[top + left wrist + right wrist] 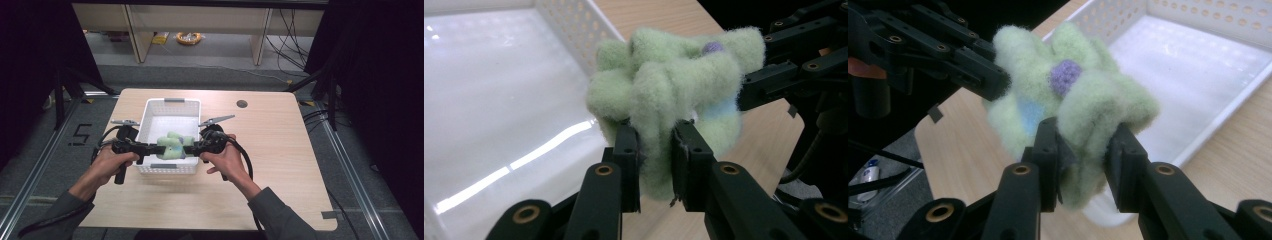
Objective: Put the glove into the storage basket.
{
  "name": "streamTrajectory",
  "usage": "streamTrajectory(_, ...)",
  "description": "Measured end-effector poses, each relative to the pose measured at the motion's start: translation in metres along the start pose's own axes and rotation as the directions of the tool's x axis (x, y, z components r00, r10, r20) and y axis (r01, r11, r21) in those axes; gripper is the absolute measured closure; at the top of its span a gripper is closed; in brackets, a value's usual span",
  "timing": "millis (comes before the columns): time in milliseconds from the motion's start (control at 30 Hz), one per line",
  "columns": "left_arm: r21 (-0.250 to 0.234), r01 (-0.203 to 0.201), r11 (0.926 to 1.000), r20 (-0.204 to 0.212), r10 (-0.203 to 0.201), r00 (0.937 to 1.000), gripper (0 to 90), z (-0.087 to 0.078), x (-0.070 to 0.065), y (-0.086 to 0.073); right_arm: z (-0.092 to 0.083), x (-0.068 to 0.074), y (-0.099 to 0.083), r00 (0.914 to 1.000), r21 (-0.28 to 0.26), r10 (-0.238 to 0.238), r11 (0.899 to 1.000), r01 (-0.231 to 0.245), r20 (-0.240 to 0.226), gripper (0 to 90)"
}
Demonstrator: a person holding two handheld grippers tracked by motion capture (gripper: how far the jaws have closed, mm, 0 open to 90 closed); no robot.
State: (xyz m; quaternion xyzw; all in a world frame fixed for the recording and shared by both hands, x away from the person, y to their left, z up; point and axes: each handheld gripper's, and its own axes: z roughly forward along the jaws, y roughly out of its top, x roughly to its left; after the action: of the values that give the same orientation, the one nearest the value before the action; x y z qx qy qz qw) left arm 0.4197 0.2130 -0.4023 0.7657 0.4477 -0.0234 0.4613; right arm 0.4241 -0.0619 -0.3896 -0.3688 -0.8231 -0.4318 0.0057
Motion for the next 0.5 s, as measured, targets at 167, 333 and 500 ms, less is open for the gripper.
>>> streamTrajectory(167, 0.03, 0.039, 0.9988, -0.022, -0.038, 0.999, 74.9, 0.003, 0.022, 0.002, 0.023, -0.003, 0.008, 0.9998, 0.037, 0.019, 0.999, -0.018, -0.005, 70.0)
streamTrajectory(333, 0.053, 0.065, 0.9965, -0.048, -0.063, 0.9969, 74.9, 0.011, 0.036, 0.0, 0.044, -0.011, 0.01, 0.9995, 0.067, 0.03, 0.997, -0.03, 0.003, 70.0)
streamTrajectory(500, 0.077, 0.087, 0.9932, -0.071, -0.082, 0.9941, 74.8, 0.02, 0.048, -0.004, 0.061, -0.017, 0.011, 0.9986, 0.106, 0.048, 0.993, -0.05, 0.02, 70.0)
